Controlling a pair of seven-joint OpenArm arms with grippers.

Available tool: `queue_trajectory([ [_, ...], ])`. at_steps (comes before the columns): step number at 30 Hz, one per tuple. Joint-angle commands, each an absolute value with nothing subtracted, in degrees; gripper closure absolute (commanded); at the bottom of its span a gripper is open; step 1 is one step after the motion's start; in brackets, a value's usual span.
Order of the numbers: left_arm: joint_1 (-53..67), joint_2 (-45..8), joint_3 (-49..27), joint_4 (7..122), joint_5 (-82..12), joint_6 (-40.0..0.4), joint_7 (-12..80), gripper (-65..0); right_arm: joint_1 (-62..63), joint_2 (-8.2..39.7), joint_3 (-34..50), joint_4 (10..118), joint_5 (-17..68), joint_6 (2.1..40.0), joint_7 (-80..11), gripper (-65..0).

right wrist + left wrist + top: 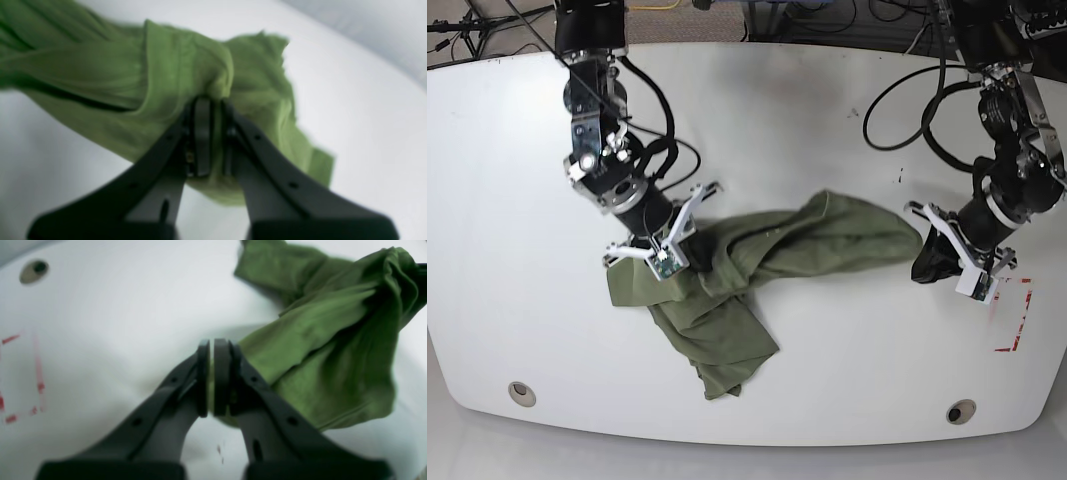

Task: Fold the T-shirt properly
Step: 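Lower the shirt onto the table with both grippers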

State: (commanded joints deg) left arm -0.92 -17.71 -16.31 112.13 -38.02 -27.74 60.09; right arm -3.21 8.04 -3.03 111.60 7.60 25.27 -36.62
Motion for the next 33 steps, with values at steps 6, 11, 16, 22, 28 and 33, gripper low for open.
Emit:
queue_trajectory([
  [6, 6.6, -18.0, -16.3, 112.1, -37.8, -27.7, 60.1, 0.0, -11.1, 5.7, -3.1, 112.6, 7.6, 25.3, -36.5, -2.9],
  [11, 11.5, -19.7, -16.3, 112.1, -37.9, -27.7, 60.1, 0.0, -15.4, 4.1, -3.1, 113.3, 7.6, 25.3, -36.5, -2.9],
  [16, 14.5, -21.0, -16.4, 111.9, -37.6, -27.7, 60.1, 0.0, -18.2, 3.6, -3.2, 113.6, 7.6, 25.3, -36.5, -2.9],
  [22, 15.6, -22.1, -16.4, 111.9, -37.6, -27.6, 60.1, 0.0, -19.6, 3.5, -3.2, 113.6, 7.6, 25.3, -36.5, -2.9],
  [28, 10.8, -21.7, -16.3, 111.8, -37.8, -27.4, 60.1, -19.9, -19.6, 3.3, -3.3, 113.6, 7.6, 25.3, -36.5, -2.9],
  [33, 4.0, -17.8, -16.4, 108.3, -37.6, -27.2, 60.1, -46.4, -19.6, 3.6, -3.3, 113.6, 7.6, 25.3, -36.5, -2.9],
])
